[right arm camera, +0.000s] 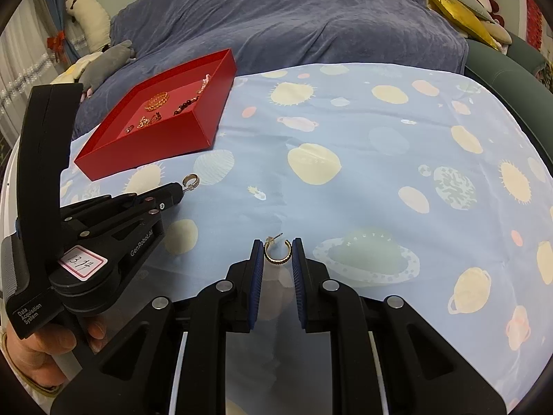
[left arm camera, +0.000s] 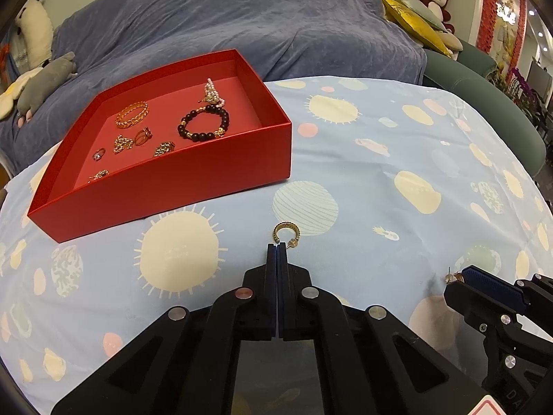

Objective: Organize jewelry
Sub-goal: 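Grasp the other gold hoop earring with the left tool, then carry both hoop earrings into the red box and open both tools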

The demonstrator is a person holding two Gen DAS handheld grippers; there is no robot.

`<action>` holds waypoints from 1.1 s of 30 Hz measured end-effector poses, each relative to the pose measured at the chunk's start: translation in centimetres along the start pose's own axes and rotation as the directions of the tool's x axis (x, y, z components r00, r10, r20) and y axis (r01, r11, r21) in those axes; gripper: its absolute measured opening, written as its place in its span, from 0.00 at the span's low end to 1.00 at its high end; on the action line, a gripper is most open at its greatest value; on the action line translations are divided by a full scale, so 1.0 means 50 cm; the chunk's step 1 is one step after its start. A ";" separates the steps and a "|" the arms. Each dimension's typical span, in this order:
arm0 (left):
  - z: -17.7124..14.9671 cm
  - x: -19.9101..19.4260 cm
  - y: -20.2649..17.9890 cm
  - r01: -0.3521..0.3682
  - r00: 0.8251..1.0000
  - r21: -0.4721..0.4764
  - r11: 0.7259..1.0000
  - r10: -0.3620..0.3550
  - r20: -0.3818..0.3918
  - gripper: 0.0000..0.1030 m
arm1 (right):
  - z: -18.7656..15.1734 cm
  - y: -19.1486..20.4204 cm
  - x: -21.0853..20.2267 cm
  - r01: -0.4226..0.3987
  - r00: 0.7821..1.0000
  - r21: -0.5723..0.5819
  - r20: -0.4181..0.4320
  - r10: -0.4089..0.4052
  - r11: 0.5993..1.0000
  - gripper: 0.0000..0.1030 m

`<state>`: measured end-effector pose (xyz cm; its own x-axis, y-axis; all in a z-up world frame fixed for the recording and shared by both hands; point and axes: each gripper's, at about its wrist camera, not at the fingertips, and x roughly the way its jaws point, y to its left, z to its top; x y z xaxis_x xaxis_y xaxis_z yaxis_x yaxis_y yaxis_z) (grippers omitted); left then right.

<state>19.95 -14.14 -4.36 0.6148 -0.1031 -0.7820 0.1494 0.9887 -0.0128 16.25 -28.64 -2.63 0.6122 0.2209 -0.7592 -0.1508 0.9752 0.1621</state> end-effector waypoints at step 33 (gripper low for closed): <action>0.020 -0.012 0.029 0.062 0.998 -0.015 0.998 -0.062 -0.017 0.28 | 0.042 0.072 -0.037 -0.071 0.996 -0.010 0.046 0.071 0.997 0.16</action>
<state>20.58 -12.77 -3.26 0.5908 -0.1620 -0.7904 0.1756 0.9820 -0.0700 16.20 -25.51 0.71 0.6350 0.2900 -0.7160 -0.2014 0.9570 0.2090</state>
